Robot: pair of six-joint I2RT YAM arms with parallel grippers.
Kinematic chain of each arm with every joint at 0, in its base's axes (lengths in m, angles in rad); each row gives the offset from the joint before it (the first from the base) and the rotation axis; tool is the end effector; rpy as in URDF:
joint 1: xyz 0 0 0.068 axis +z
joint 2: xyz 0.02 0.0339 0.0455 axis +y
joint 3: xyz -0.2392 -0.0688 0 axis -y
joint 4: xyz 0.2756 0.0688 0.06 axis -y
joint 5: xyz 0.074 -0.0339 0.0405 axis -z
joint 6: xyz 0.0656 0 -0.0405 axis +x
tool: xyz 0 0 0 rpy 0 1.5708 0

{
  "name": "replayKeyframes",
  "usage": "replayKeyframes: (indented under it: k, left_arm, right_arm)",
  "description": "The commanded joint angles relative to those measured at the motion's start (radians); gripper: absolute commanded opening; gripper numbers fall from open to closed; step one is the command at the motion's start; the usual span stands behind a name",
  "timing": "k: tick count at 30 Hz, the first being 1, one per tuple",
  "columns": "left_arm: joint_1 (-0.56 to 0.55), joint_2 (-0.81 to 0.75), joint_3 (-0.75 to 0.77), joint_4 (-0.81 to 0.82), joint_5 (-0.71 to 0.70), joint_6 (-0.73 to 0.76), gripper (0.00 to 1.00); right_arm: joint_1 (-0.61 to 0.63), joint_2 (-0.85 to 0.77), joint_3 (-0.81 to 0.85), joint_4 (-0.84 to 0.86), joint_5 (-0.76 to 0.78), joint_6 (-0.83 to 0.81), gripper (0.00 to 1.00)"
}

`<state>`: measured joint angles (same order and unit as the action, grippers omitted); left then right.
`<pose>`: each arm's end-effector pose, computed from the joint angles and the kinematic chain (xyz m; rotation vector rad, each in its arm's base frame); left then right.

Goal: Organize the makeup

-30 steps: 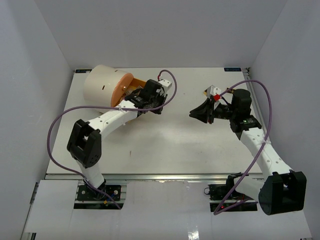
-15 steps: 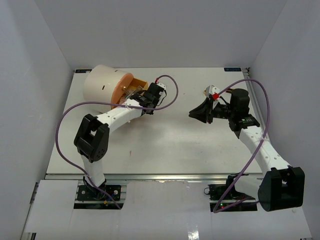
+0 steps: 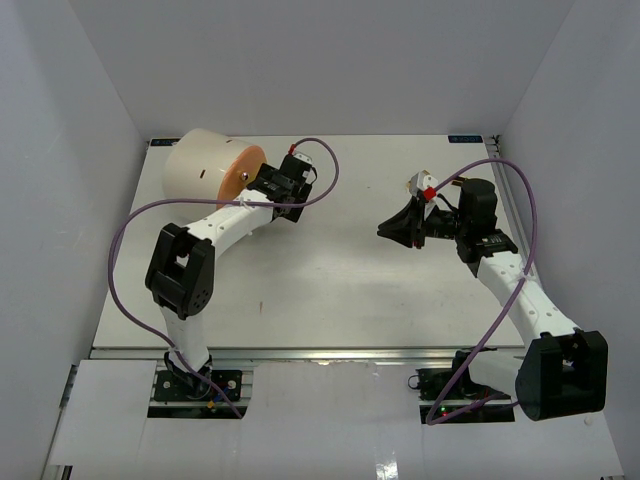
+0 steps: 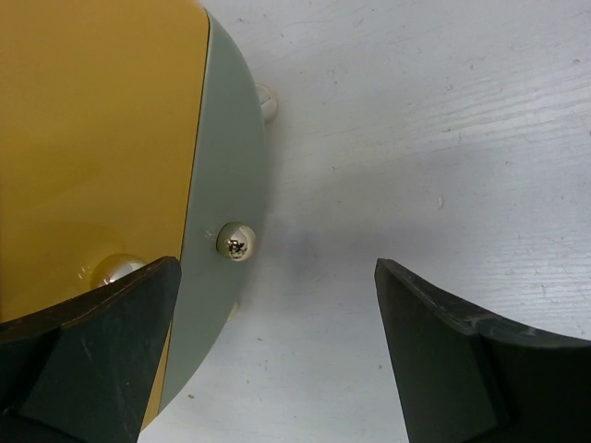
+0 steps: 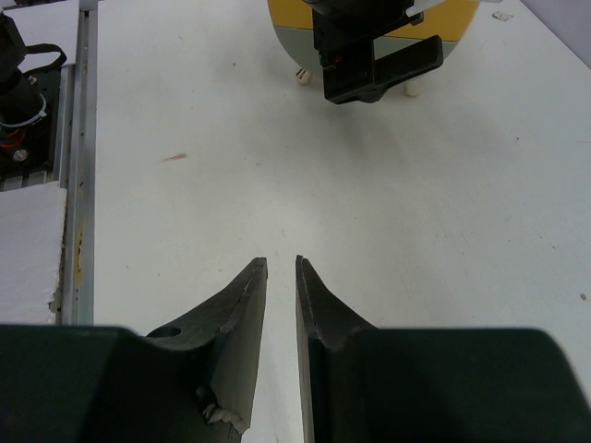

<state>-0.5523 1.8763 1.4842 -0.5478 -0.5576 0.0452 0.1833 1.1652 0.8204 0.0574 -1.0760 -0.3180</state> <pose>0.3979 -0.2045 0.1871 0.4844 2.3228 0.4613 0.2905 0.1126 0.2668 -1.1117 1.4030 0.8912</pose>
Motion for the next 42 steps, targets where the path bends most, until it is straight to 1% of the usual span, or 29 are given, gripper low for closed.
replayKeyframes:
  k: [1,4,9,12,13,18,20,22,23,24,26,28,29,30,32,35,36,38,42]
  left_arm:
    - [0.023,-0.036,0.047,0.013,-0.062,0.016,0.98]
    - [0.029,-0.036,0.048,0.014,-0.048,0.015,0.98]
    - [0.022,-0.109,0.024,0.017,0.147,-0.014,0.98]
    - [0.014,-0.166,-0.004,0.03,0.237,-0.043,0.96]
    - [0.012,-0.189,-0.023,0.04,0.258,-0.07,0.95]
    - [0.0,-0.247,-0.121,0.098,0.26,-0.127,0.82]
    - [-0.018,-0.239,-0.161,0.138,0.188,-0.171,0.74]
    - [-0.043,-0.213,-0.202,0.16,0.098,-0.218,0.72]
    - [-0.057,-0.193,-0.213,0.179,0.052,-0.24,0.66]
    - [-0.071,-0.176,-0.221,0.197,-0.006,-0.265,0.62]
    - [-0.093,-0.13,-0.221,0.22,-0.17,-0.338,0.6]
    - [-0.106,-0.062,-0.204,0.219,-0.33,-0.421,0.61]
    - [-0.113,-0.025,-0.188,0.218,-0.375,-0.447,0.63]
    - [-0.113,-0.004,-0.18,0.209,-0.454,-0.492,0.64]
    - [-0.115,0.037,-0.157,0.189,-0.542,-0.552,0.67]
    - [-0.115,0.139,-0.073,0.093,-0.712,-0.66,0.74]
    - [-0.115,0.159,-0.056,0.073,-0.737,-0.708,0.76]
    - [-0.112,0.208,-0.017,0.025,-0.782,-0.772,0.76]
    - [-0.106,0.26,0.024,-0.009,-0.817,-0.837,0.76]
  right_arm:
    - [-0.002,-0.002,0.003,0.033,-0.009,-0.007,0.25]
    - [-0.002,-0.002,0.003,0.032,-0.01,-0.007,0.25]
    - [-0.002,-0.001,0.004,0.029,-0.01,-0.01,0.25]
    - [-0.002,0.001,0.004,0.028,-0.01,-0.012,0.25]
    - [-0.002,0.004,0.005,0.028,-0.009,-0.012,0.25]
    - [-0.002,0.009,0.004,0.028,-0.007,-0.013,0.25]
    - [-0.002,0.012,0.005,0.028,-0.007,-0.012,0.25]
    - [-0.002,0.017,0.003,0.028,-0.007,-0.012,0.25]
    - [-0.002,0.017,0.004,0.028,-0.006,-0.011,0.25]
    - [-0.002,0.017,0.004,0.028,-0.006,-0.01,0.25]
    - [-0.002,0.017,0.003,0.028,-0.003,-0.011,0.25]
    - [-0.004,0.016,0.003,0.028,-0.001,-0.01,0.25]
    - [-0.004,0.013,0.003,0.028,-0.001,-0.01,0.25]
    - [-0.004,0.013,0.003,0.028,-0.001,-0.01,0.25]
    - [-0.004,0.013,0.003,0.028,-0.001,-0.01,0.25]
    - [-0.004,0.013,0.003,0.028,-0.004,-0.01,0.25]
    - [-0.004,0.013,0.003,0.028,-0.003,-0.01,0.25]
    - [-0.004,0.013,0.004,0.028,-0.003,-0.01,0.25]
    - [-0.005,0.018,0.005,0.026,-0.001,-0.012,0.25]
